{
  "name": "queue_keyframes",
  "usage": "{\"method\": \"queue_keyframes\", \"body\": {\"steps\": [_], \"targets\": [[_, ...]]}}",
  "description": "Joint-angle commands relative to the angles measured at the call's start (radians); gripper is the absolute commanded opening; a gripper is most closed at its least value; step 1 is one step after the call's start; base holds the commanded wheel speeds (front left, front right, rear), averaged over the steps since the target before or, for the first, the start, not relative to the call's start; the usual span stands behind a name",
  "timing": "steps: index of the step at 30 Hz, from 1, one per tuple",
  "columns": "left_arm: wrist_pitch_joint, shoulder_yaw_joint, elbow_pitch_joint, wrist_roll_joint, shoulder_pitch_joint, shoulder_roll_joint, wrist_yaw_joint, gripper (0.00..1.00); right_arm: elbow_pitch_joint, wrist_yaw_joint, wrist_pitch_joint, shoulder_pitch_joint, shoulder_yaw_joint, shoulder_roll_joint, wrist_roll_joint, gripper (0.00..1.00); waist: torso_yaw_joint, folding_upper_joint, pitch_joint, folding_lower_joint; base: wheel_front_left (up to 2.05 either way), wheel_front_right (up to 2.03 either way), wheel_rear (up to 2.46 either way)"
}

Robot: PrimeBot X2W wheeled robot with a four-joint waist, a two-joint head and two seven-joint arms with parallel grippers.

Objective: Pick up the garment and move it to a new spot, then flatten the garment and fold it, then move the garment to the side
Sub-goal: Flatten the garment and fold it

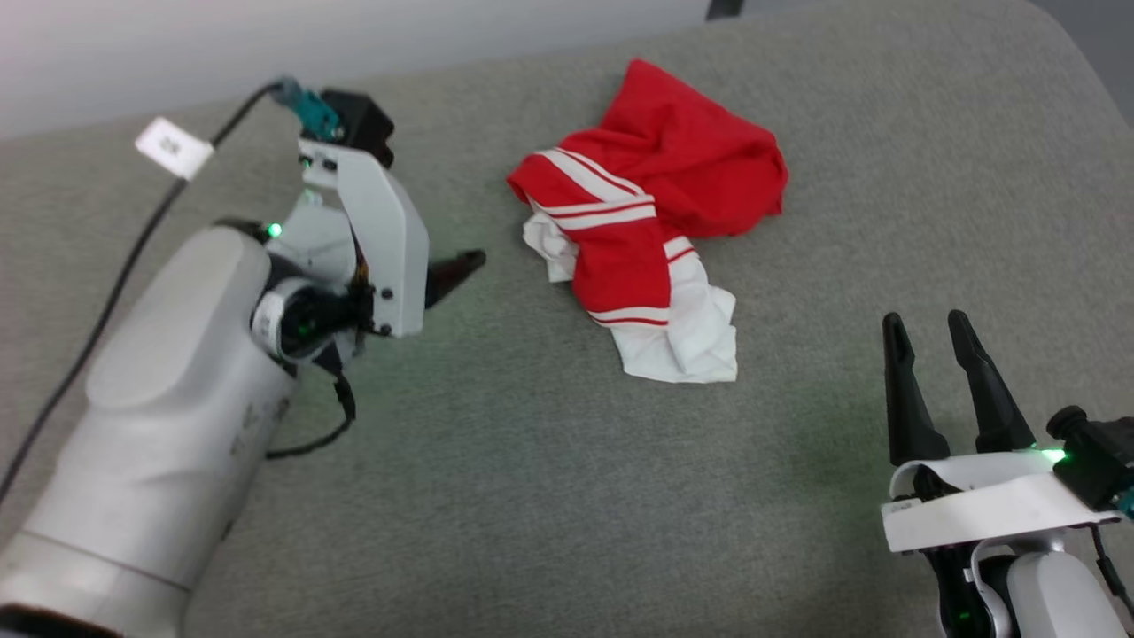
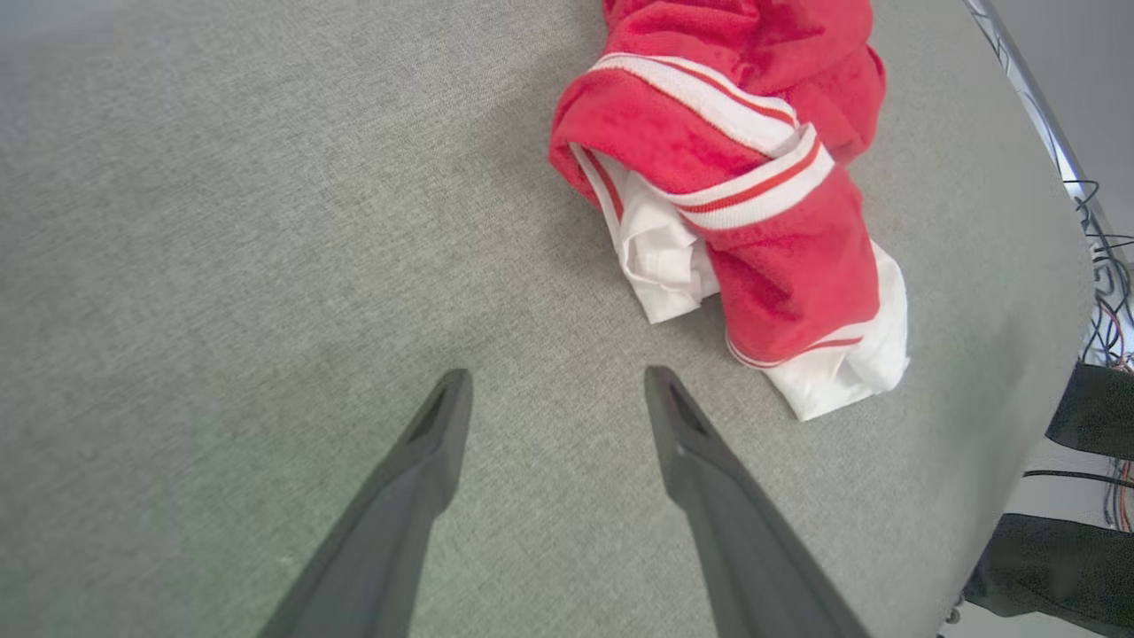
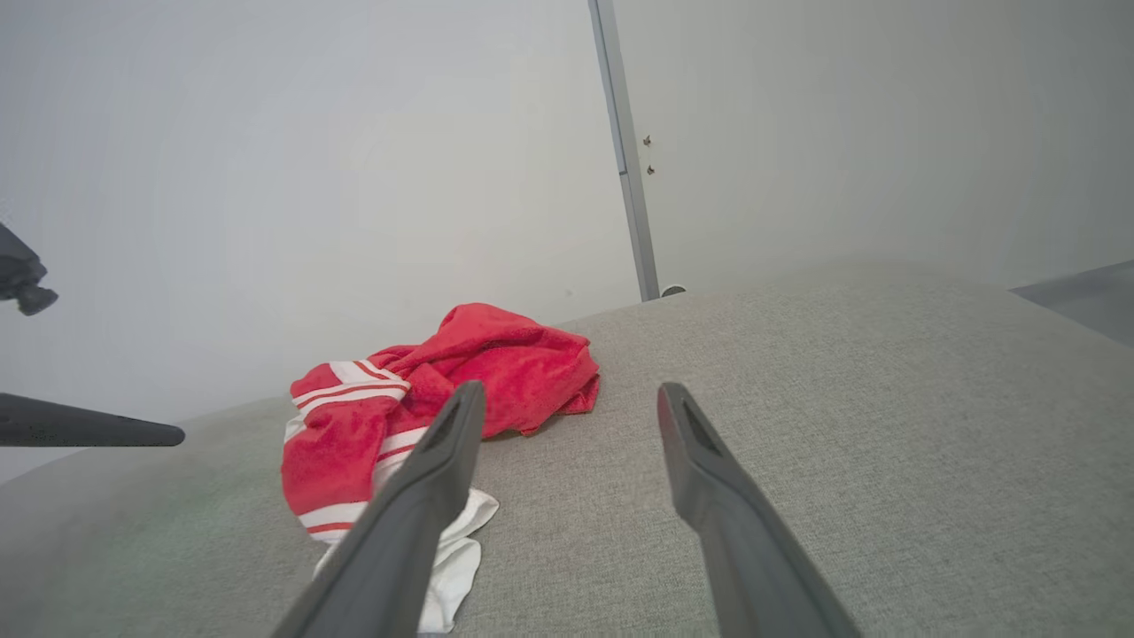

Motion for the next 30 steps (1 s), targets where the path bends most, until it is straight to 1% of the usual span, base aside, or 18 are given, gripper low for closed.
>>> {"method": "queue_keyframes", "body": {"steps": [1, 8, 13, 19, 20, 21, 22, 23, 26, 30], "targets": [[0.0, -0.015, 0.015, -0.014, -0.031, 0.004, -0.004, 1.0, -0.003, -0.001, 0.0, -0.02, 0.007, 0.009, 0.005, 1.0, -0.058, 0.0, 0.068, 0.0, 0.0, 0.0, 0.0], [0.0, -0.078, 0.067, -0.07, -0.115, -0.013, -0.004, 1.0, -0.001, -0.001, 0.0, -0.055, 0.022, 0.025, 0.008, 1.0, -0.08, 0.0, 0.116, 0.0, 0.0, 0.0, 0.0], [-0.029, -0.117, 0.096, -0.105, -0.155, -0.017, -0.004, 1.0, 0.004, -0.001, 0.0, -0.071, 0.034, 0.03, 0.006, 1.0, -0.088, 0.0, 0.13, 0.0, 0.0, 0.0, 0.0], [-0.049, -0.172, 0.124, -0.134, -0.18, -0.006, -0.004, 1.0, 0.011, -0.001, 0.0, -0.082, 0.043, 0.035, 0.009, 1.0, -0.094, 0.0, 0.132, 0.0, 0.0, 0.0, 0.0], [-0.053, -0.182, 0.127, -0.137, -0.183, -0.004, -0.004, 0.87, 0.011, -0.001, 0.0, -0.082, 0.044, 0.035, 0.009, 1.0, -0.095, 0.0, 0.134, 0.0, 0.0, 0.0, 0.0], [-0.059, -0.188, 0.131, -0.142, -0.187, -0.003, -0.004, 0.57, 0.011, -0.001, 0.0, -0.082, 0.045, 0.036, 0.01, 1.0, -0.096, 0.0, 0.135, 0.0, 0.0, 0.0, 0.0], [-0.065, -0.193, 0.134, -0.151, -0.19, -0.002, -0.004, 0.4, 0.011, -0.001, 0.0, -0.081, 0.045, 0.037, 0.009, 1.0, -0.097, 0.0, 0.136, 0.0, 0.0, 0.0, 0.0], [-0.07, -0.196, 0.137, -0.163, -0.192, -0.004, -0.004, 0.01, 0.012, -0.001, 0.0, -0.081, 0.045, 0.037, 0.009, 1.0, -0.098, 0.0, 0.137, 0.0, 0.0, 0.0, 0.0], [-0.082, -0.212, 0.14, -0.187, -0.199, -0.008, -0.004, 0.0, 0.012, -0.001, 0.0, -0.078, 0.038, 0.037, 0.007, 1.0, -0.094, 0.0, 0.136, 0.0, 0.0, 0.0, 0.0], [-0.115, -0.225, 0.133, -0.219, -0.201, -0.004, -0.004, 0.0, 0.015, -0.001, 0.0, -0.058, 0.022, 0.034, 0.002, 1.0, -0.069, 0.0, 0.116, 0.0, 0.0, 0.0, 0.0]]}}
